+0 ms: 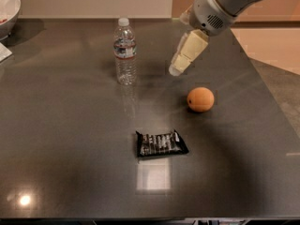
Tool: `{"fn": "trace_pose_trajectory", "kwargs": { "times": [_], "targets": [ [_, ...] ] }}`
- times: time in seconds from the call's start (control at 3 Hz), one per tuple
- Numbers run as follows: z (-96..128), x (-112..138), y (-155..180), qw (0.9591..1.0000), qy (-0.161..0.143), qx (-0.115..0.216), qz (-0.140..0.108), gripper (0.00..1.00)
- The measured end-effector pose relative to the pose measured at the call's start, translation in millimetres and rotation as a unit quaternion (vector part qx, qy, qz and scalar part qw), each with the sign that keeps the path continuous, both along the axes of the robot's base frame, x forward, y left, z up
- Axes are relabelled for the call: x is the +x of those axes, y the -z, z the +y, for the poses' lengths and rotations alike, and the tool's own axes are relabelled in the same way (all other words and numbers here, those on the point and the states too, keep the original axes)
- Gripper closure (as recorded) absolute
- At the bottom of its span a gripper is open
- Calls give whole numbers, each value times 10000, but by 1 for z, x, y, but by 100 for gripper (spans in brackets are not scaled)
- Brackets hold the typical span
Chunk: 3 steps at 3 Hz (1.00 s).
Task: Move water bottle near orange
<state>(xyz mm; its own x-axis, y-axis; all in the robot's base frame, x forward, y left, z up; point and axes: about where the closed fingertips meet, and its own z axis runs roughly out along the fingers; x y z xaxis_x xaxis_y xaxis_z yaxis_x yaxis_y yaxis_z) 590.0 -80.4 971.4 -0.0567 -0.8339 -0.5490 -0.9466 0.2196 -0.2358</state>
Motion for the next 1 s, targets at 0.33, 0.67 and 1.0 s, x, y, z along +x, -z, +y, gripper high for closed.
{"fn": "trace_pose_trajectory", "kwargs": {
  "times": [0.33, 0.67, 1.0],
  "targets": [
    [33, 22, 6, 9995, -101, 292, 109, 0],
    [58, 39, 15, 9987, -100, 474, 185, 0],
    [72, 48, 22, 9979, -75, 606, 235, 0]
  ]
}}
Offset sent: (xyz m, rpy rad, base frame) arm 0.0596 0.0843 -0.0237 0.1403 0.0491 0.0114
